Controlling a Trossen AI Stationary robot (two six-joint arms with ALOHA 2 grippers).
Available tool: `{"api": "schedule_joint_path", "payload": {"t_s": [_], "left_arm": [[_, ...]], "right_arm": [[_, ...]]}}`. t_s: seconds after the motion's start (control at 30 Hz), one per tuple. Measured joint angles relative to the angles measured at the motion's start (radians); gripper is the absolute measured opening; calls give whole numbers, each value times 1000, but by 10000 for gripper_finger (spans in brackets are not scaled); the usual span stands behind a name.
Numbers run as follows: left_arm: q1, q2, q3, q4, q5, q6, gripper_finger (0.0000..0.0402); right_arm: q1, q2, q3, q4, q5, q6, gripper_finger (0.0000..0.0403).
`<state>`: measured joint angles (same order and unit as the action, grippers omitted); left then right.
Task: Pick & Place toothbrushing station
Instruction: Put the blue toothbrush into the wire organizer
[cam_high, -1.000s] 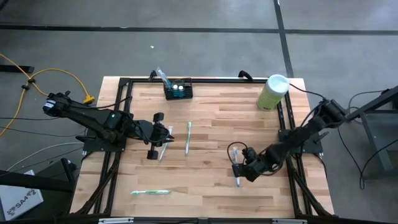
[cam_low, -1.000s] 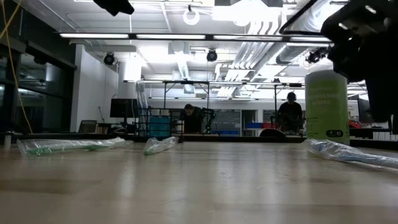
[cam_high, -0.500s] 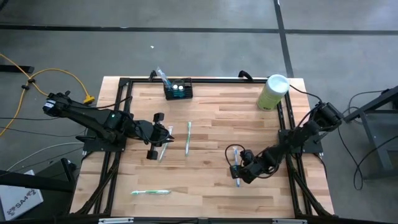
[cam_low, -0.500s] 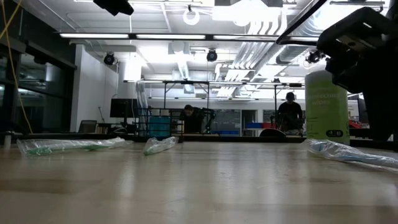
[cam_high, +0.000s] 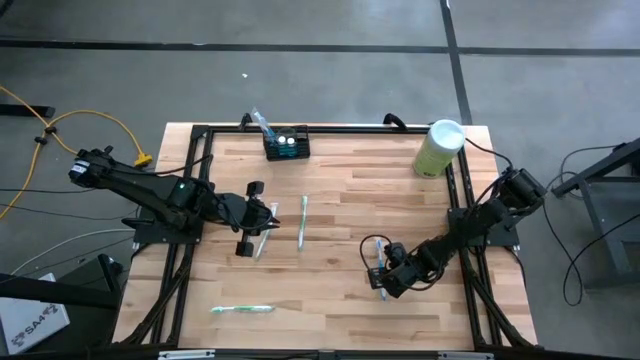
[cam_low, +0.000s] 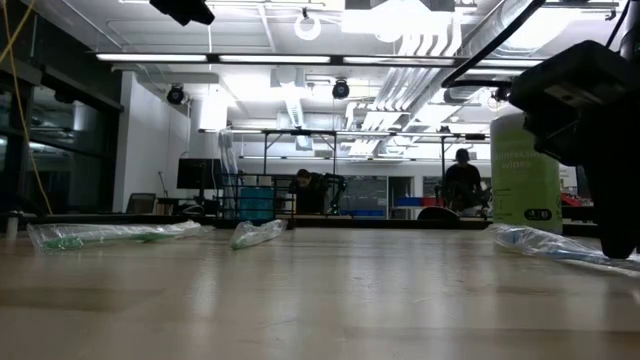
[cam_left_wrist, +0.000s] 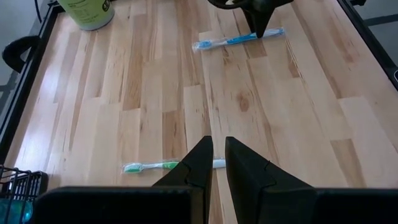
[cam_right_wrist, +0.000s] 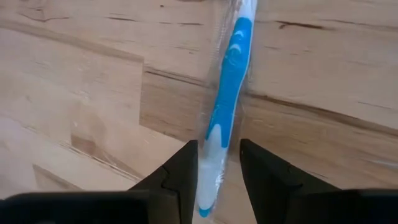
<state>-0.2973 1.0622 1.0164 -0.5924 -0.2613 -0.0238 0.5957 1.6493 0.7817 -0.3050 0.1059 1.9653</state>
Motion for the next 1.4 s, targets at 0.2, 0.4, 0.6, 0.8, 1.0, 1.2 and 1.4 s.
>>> {"api": "schedule_joint_path", "payload": {"t_s": [0.2, 0.4, 0.6, 0.8, 1.0, 1.2, 1.4], "left_arm": [[0, 0, 0, 1, 0, 0, 36], [0, 0, 0, 1, 0, -3, 36], [0, 0, 0, 1, 0, -3, 36], [0, 0, 0, 1, 0, -3, 36], [0, 0, 0, 1, 0, -3, 36], [0, 0, 0, 1, 0, -3, 36], [0, 0, 0, 2, 0, -11, 36]], "right_arm": [[0, 2, -2, -9, -3, -3, 46], [0, 3, -2, 0, -1, -19, 20], [0, 3, -2, 2, -1, -39, 16], [0, 4, -2, 7, 6, -59, 12], [0, 4, -2, 7, 20, -89, 10], [1, 4, -4, 28, 120, -168, 10], [-6, 3, -5, 133, 235, -272, 10]]}}
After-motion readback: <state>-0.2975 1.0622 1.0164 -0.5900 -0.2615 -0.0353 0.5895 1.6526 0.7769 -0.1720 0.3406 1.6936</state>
